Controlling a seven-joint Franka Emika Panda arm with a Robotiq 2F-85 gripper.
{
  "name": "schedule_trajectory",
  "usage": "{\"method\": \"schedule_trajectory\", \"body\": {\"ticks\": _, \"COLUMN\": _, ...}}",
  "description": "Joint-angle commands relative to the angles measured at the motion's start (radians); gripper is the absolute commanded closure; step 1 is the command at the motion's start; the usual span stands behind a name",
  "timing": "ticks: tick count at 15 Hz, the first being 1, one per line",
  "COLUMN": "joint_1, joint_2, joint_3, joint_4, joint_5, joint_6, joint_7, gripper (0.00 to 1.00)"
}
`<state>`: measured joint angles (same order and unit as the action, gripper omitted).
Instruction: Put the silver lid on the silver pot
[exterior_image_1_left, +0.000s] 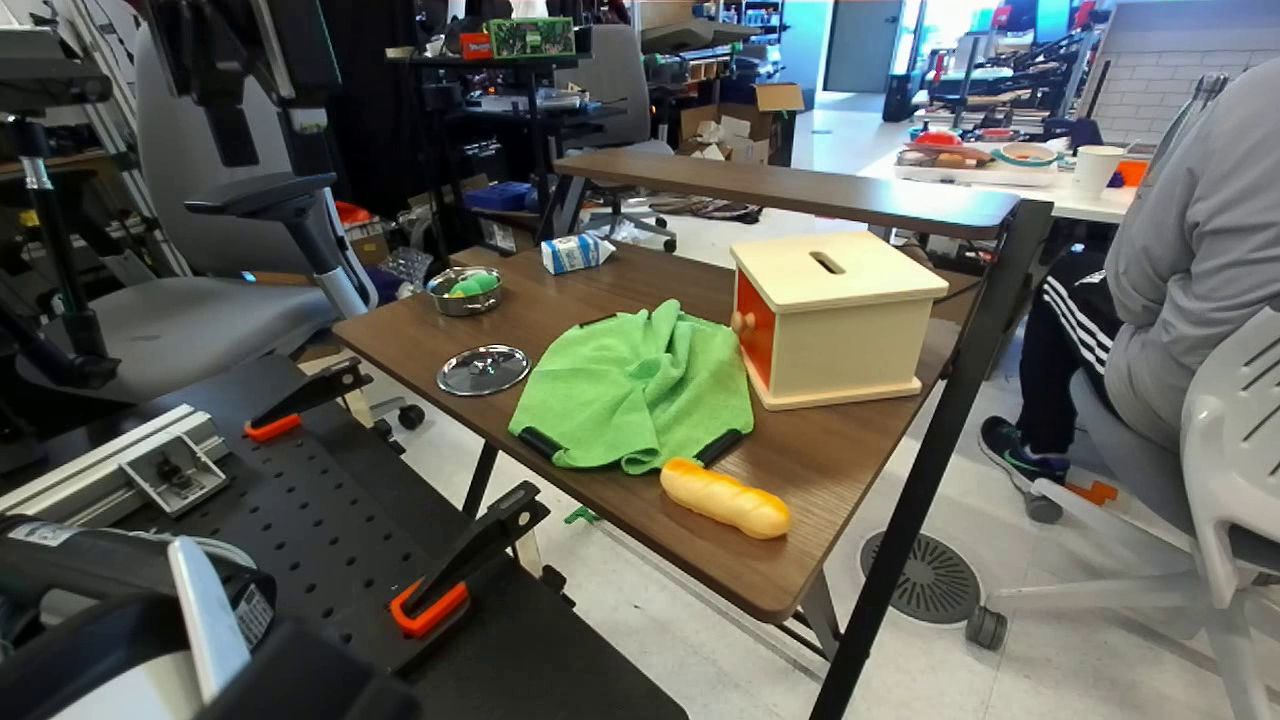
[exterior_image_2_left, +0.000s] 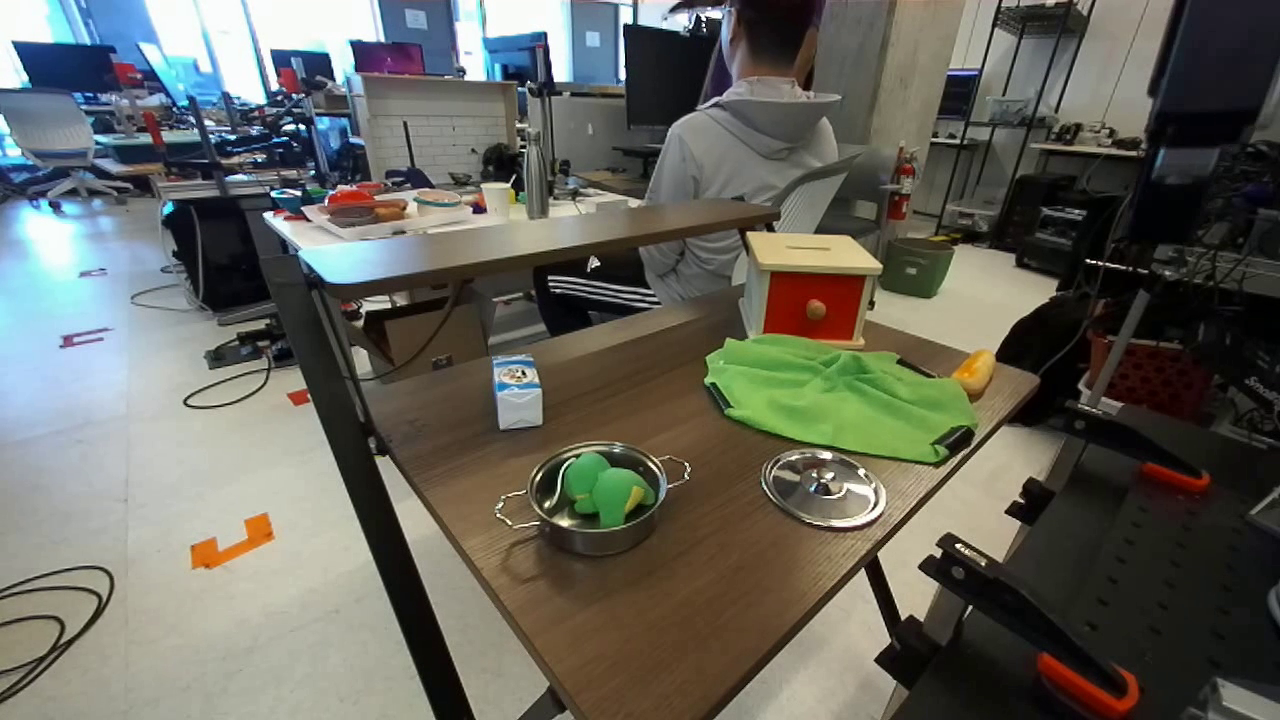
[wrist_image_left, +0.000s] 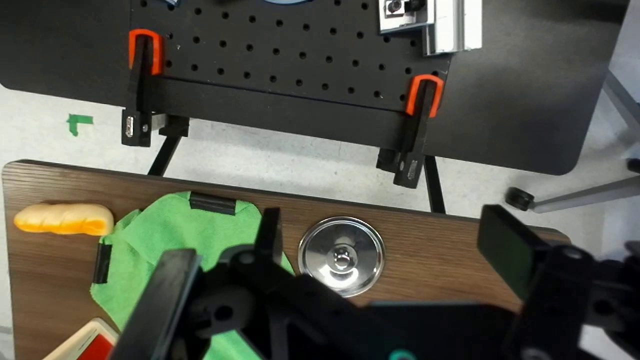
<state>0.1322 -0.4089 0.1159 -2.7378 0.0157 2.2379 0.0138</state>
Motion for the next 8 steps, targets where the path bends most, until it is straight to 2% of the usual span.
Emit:
{"method": "schedule_trajectory", "body": {"ticks": 1, "joint_1": -0.015, "joint_2": 0.133, "joint_3": 0.044, "joint_4": 0.015, "joint_5": -0.056, "joint_6": 0.093, "joint_7": 0.095, "gripper": 0.00}}
{"method": "schedule_trajectory", "body": {"ticks": 6, "joint_1": -0.020, "joint_2": 0.313, "joint_3": 0.040, "joint_4": 0.036, "joint_5": -0.074, "joint_6": 0.232, "joint_7": 0.142, "gripper": 0.00}}
{"method": "schedule_trajectory", "body": {"ticks": 8, "joint_1": -0.035, "joint_2": 0.385, "joint_3": 0.037, "joint_4": 0.049, "joint_5": -0.132, "joint_6": 0.307, "joint_7": 0.206, "gripper": 0.00}}
